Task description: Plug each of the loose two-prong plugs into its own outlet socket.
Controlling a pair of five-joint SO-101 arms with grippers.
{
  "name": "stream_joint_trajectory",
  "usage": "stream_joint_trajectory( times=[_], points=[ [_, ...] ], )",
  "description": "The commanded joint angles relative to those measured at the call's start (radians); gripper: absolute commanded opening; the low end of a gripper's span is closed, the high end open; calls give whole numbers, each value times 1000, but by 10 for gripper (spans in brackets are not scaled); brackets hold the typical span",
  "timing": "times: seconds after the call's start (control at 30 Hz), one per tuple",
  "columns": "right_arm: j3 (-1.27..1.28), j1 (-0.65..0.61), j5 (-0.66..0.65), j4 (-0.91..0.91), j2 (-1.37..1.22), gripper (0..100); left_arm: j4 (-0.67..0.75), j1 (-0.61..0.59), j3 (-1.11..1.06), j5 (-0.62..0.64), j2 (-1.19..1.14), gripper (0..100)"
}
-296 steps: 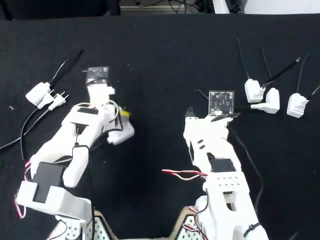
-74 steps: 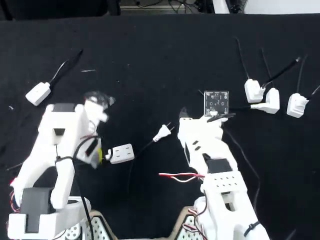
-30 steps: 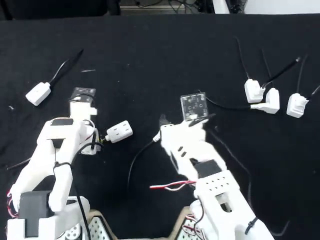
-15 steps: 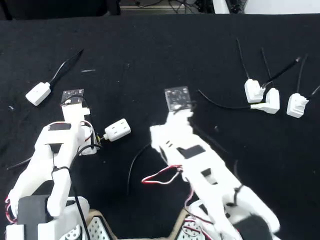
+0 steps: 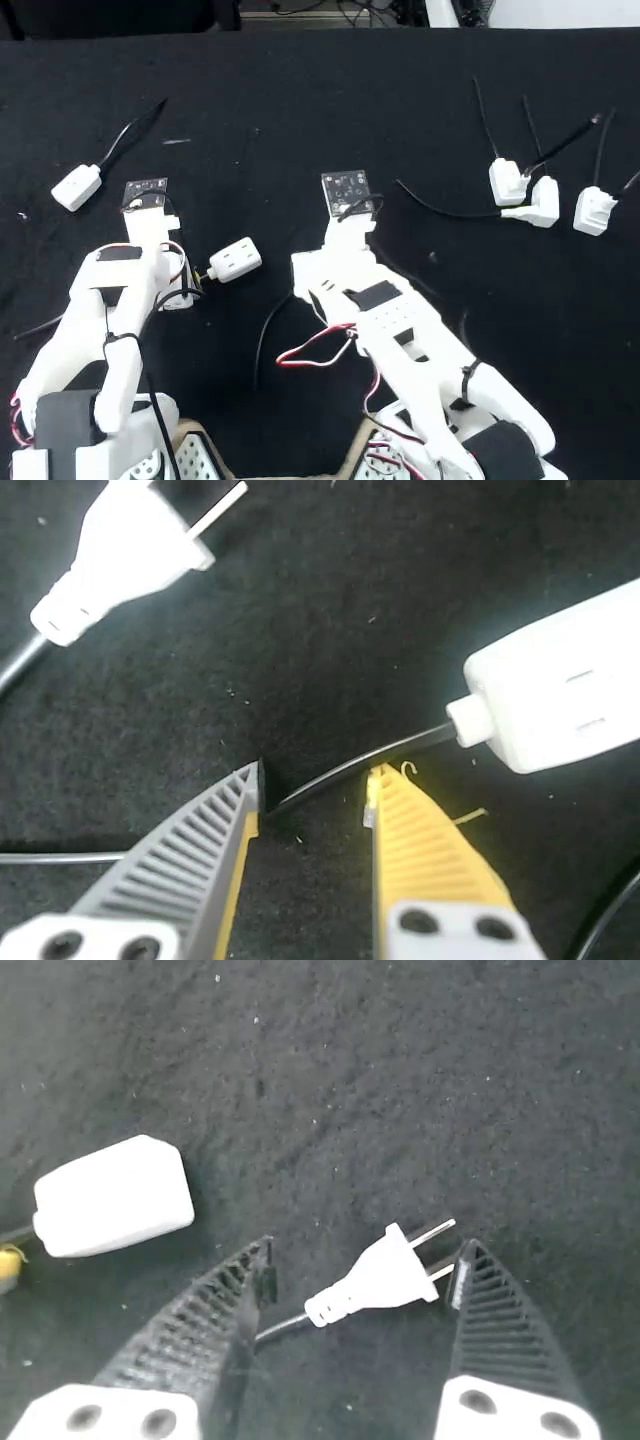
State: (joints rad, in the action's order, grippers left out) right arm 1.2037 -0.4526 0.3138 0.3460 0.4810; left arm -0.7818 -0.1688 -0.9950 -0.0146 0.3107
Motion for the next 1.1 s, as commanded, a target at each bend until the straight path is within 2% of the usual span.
stream_joint_trajectory(
  times=[0.0,0.33,0.5,0.73,0.9,0.97,1.07],
  points=[
    [-62,-5,51,9,-2,270,32,-16,-5,15,-8,170],
    [-68,37,87,11,-5,270,32,-16,-5,15,-8,170],
    [-134,40,87,14,-131,270,32,-16,-5,15,-8,170],
    [-366,34,86,273,-309,270,32,-16,-5,15,-9,170],
    [-410,38,78,301,-371,260,32,-16,-5,15,-9,170],
    [-410,41,61,302,-371,203,32,-16,-5,15,-9,170],
    [-406,41,-63,295,-349,49,32,-16,-5,15,-9,170]
  ],
)
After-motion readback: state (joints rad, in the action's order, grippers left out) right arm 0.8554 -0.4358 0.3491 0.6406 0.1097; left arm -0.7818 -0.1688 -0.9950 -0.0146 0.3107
